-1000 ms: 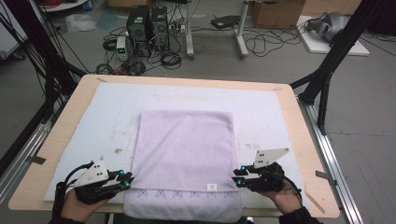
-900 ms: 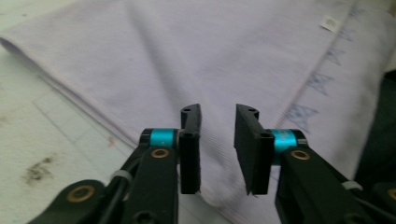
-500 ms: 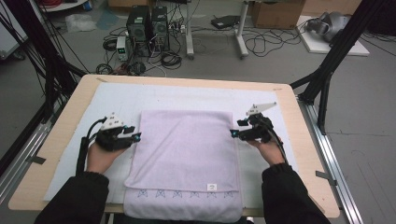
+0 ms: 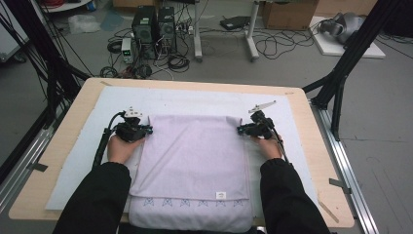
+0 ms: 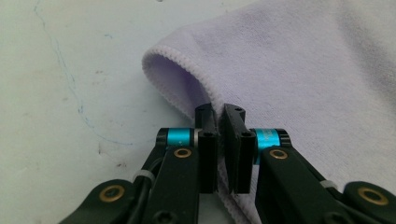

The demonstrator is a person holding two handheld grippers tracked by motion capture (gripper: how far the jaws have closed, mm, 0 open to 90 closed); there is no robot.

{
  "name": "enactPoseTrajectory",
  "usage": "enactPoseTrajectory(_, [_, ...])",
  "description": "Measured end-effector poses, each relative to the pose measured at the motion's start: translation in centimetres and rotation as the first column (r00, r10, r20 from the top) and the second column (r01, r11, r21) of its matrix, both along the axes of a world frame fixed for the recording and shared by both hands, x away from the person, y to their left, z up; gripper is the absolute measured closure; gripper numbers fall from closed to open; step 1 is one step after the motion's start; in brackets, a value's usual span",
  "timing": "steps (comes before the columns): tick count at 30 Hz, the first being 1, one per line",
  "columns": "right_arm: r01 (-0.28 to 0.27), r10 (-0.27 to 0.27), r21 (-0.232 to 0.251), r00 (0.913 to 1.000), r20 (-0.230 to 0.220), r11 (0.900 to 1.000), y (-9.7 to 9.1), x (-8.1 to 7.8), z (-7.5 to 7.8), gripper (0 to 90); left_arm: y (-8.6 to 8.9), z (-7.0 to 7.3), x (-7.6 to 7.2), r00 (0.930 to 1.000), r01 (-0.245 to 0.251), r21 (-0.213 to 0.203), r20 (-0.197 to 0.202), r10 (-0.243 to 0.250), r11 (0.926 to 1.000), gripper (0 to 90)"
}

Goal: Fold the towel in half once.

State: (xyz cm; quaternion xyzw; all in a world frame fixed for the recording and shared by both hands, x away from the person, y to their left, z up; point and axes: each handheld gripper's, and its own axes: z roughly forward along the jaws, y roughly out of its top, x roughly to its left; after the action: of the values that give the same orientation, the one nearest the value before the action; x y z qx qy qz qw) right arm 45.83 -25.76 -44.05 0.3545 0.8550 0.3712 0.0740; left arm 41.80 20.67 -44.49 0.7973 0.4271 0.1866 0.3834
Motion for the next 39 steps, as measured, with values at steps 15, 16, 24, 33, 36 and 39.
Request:
enactPoseTrajectory(15, [0.035,-0.02,-0.077,0.98,0.198,0.9964,1.1,0.6,7.5,86.2,0.0,6.2,0.6,0.971,-0.085,0.057,0.229,0.07,0.9948,86.3])
enactPoseTrajectory(16, [0.04,-0.02,-0.088,0.976,0.217,0.9953,1.2,0.8,8.4,86.2,-0.1,7.3,1.0,0.9667,-0.086,0.057,0.246,0.07,0.9946,86.3])
enactPoseTrajectory(24, [0.135,-0.125,-0.032,0.9705,0.206,0.9904,-0.5,2.3,9.9,47.0,0.3,8.3,2.3,0.9776,-0.108,0.045,0.186,0.098,0.9931,59.4])
enactPoseTrajectory(33, [-0.028,0.039,-0.078,0.9891,0.142,0.9965,0.0,-2.4,7.6,39.8,1.9,4.9,-2.2,0.9908,-0.022,-0.005,0.133,0.023,0.9997,52.0])
enactPoseTrajectory(36, [-0.053,0.058,-0.037,0.9878,0.144,0.9979,-0.3,-4.7,7.5,36.4,2.2,4.8,-4.4,0.9898,0.014,-0.014,0.142,-0.012,0.9998,51.0])
enactPoseTrajectory(39, [-0.096,0.094,0.007,0.9836,0.154,0.9953,-0.3,-7.2,7.1,38.6,2.0,4.6,-6.3,0.9897,0.059,0.001,0.131,-0.058,0.9983,51.0])
